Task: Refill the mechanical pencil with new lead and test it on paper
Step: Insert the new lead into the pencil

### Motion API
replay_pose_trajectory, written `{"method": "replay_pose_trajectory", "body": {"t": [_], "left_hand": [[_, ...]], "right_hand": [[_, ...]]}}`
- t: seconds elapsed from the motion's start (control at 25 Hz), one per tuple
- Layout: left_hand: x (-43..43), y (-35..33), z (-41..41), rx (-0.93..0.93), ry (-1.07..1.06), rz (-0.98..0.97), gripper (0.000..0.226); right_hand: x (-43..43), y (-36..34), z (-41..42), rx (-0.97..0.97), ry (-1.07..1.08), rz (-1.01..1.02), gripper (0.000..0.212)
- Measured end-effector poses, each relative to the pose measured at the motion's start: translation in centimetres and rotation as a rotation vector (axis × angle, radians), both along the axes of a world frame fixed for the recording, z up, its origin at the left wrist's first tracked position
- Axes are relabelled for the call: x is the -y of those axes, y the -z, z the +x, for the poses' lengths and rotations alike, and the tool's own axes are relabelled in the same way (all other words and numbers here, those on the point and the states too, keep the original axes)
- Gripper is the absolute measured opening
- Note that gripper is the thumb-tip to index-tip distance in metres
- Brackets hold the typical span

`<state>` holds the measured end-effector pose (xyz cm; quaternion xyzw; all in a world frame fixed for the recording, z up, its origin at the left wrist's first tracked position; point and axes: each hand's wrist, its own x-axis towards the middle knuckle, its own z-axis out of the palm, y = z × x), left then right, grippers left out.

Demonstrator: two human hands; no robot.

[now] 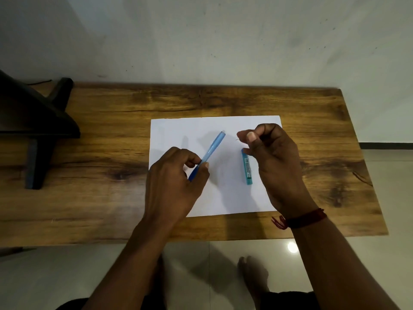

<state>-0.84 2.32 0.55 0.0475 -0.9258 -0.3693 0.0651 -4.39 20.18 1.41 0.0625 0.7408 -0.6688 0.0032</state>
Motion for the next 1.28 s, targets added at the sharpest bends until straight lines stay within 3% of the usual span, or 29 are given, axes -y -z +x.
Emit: {"method": "replay_pose_trajectory", "body": {"t": [0.12,0.36,1.28], "left_hand": [[1.2,-0.2,0.3,-0.037,0.078,-0.04,0.02],[1.7,0.0,0.5,-0.032,0.105,-0.019,0.021],[1.9,0.5,0.4,-0.057,0.116,-0.053,0.021]], "right_hand": [[0.1,-0.4,-0.1,0.02,-0.025,-0.174,0.007],[0.9,-0.6,0.0,0.05,-0.073,-0.271,0.009],[1.0,-0.1,0.0,0.044,-0.101,-0.218,0.007]]}}
